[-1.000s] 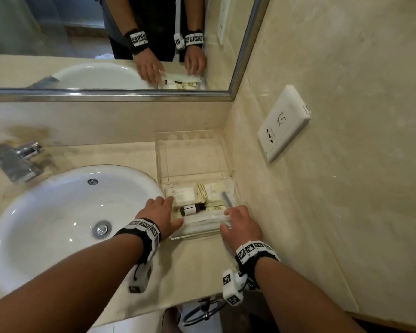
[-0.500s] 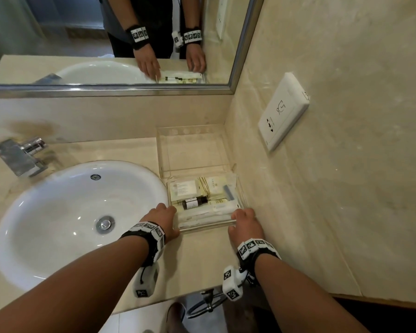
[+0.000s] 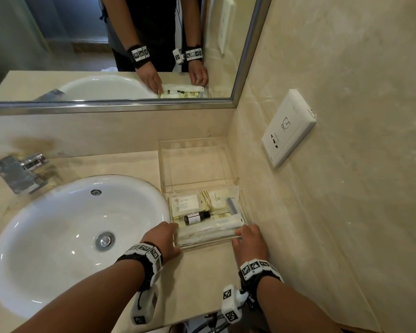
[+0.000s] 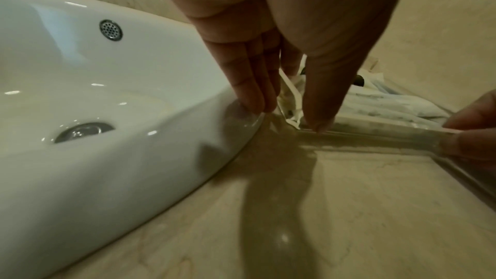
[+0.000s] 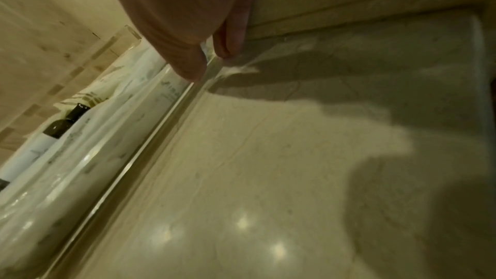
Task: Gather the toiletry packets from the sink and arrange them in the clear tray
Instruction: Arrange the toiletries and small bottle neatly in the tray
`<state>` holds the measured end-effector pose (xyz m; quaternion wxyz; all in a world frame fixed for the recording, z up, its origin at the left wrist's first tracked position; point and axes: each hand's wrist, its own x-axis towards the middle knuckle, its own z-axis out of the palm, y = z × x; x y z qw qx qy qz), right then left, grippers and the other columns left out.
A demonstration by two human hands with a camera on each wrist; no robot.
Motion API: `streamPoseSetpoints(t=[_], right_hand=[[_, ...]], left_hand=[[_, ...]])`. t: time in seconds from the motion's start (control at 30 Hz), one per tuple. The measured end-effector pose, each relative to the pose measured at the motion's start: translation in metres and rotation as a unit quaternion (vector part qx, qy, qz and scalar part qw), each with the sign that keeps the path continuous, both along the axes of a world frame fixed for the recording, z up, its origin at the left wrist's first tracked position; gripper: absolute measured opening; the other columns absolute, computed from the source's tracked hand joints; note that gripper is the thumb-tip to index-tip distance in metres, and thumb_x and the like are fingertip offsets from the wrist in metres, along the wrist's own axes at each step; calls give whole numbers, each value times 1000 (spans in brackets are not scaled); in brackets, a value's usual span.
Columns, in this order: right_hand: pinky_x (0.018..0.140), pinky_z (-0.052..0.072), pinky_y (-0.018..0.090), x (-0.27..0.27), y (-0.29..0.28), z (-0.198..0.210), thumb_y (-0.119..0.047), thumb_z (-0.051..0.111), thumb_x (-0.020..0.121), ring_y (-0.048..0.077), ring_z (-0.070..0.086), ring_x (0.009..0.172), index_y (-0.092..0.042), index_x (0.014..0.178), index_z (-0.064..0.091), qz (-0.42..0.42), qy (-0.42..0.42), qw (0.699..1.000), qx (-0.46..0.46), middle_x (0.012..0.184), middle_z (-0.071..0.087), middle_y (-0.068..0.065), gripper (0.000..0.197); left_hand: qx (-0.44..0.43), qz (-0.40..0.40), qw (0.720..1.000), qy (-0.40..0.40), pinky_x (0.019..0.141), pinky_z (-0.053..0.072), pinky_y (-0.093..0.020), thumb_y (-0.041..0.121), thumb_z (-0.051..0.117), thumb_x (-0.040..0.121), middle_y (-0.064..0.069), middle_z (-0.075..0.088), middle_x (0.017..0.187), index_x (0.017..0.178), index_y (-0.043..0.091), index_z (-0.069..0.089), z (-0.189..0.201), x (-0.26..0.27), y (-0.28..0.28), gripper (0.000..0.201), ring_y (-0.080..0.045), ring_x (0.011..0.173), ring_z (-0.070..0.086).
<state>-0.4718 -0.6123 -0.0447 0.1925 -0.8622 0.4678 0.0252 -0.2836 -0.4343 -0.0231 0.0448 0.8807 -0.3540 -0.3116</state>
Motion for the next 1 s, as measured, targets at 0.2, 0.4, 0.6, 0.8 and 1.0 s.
streamPoseSetpoints(t=[0.2,0.4,0.6,0.8,1.0], right_hand=[[71,43,18,1,2,-2,-25,67,91,14,63,85,-18,106,66,-5,-23,1000,-1,125,48,-2,16],[80,47,20,3,0,-2,-25,64,93,13,61,90,-18,106,67,1,-24,1000,5,124,47,-3,15],[85,42,18,9,-6,-1,-22,59,94,12,56,105,-18,110,64,28,-19,999,17,119,48,-5,16],[72,33,19,18,-12,6,-24,61,94,9,50,83,-19,101,64,24,-39,999,9,114,53,-5,9],[71,34,20,28,-16,9,-26,61,94,11,56,86,-19,102,66,30,-18,999,9,118,53,-3,12]], left_hand=[[-21,-6,1000,7,103,42,-28,47,70,80,3,52,136,142,28,43,2,7,2,71,-17,124,52],[-29,-12,999,11,106,41,-29,50,70,80,6,51,139,143,30,42,2,12,6,72,-15,126,51],[-36,-8,999,12,106,40,-28,51,70,79,7,50,139,143,31,42,2,16,6,72,-14,126,51],[-43,2,999,4,107,38,-26,54,70,78,9,49,141,143,33,41,3,27,3,74,-13,128,49],[-46,4,999,-8,106,38,-25,54,67,79,9,49,140,144,33,40,-1,33,2,74,-13,128,49]])
